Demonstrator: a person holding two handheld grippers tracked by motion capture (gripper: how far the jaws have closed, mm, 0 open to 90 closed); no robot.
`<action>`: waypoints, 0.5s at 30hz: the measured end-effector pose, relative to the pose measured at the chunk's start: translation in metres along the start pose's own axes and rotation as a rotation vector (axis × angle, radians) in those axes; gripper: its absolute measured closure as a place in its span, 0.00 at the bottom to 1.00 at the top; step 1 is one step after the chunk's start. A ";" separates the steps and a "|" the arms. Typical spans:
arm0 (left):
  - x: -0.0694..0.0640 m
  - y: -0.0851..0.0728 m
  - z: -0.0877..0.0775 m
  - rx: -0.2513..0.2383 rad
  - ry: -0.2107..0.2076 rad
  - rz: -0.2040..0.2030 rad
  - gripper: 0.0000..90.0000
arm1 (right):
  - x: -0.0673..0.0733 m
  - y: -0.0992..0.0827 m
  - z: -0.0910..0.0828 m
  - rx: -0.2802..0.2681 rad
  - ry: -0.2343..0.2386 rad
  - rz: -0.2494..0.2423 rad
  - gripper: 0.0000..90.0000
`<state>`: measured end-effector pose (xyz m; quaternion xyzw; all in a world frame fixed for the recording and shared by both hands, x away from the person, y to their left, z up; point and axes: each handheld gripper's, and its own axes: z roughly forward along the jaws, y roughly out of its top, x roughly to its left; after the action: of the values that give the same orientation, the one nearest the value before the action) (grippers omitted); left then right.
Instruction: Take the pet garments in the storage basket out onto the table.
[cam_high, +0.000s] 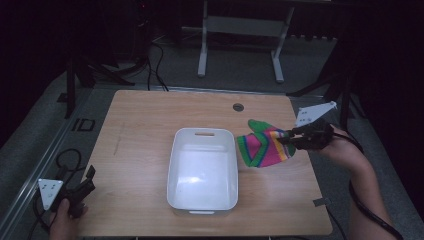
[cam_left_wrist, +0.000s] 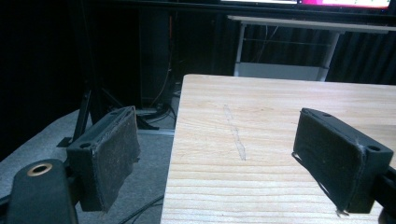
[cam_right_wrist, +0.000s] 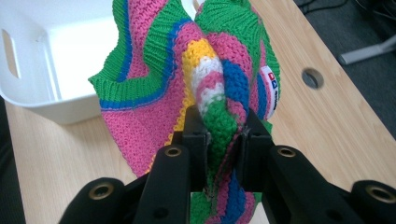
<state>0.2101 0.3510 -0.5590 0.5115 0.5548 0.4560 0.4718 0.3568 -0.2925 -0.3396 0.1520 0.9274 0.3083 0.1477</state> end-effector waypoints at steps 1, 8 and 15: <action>0.000 0.000 0.000 0.001 0.000 0.002 0.16 | -0.001 -0.005 -0.002 -0.005 -0.009 0.013 0.85; 0.000 0.000 0.000 0.002 -0.001 0.005 0.16 | -0.004 -0.026 -0.002 -0.010 -0.014 0.053 0.85; 0.001 0.000 0.000 0.001 -0.003 0.000 0.16 | -0.003 -0.060 0.028 0.008 -0.004 0.109 0.85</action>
<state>0.2098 0.3516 -0.5590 0.5122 0.5545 0.4550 0.4724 0.3588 -0.3245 -0.3972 0.2037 0.9186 0.3120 0.1319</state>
